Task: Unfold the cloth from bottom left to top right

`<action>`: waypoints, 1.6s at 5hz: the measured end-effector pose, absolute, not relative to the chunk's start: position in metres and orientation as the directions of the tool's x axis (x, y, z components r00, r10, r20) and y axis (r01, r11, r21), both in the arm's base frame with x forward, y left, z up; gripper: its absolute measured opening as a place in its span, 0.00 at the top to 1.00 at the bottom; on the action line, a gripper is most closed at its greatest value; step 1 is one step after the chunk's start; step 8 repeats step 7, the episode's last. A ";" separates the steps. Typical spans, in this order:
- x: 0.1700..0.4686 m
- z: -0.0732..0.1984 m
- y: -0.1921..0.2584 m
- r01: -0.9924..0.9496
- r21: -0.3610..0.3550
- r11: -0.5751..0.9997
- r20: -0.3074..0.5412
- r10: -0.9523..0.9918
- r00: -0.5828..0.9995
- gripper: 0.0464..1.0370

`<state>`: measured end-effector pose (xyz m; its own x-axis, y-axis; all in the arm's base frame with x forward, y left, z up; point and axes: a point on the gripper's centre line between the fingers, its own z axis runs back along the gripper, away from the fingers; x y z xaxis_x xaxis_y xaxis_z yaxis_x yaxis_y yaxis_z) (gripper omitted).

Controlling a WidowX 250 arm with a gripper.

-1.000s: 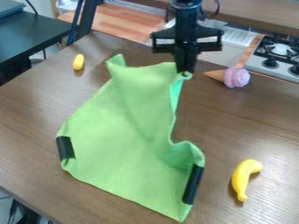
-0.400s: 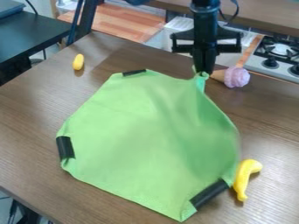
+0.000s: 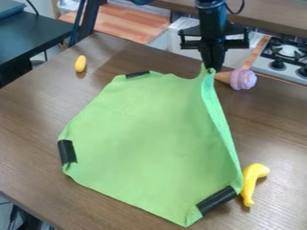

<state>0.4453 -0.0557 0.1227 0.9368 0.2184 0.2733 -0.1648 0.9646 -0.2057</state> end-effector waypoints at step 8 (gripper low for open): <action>0.356 0.162 0.036 -0.168 -0.056 0.984 0.311 0.177 0.934 0.04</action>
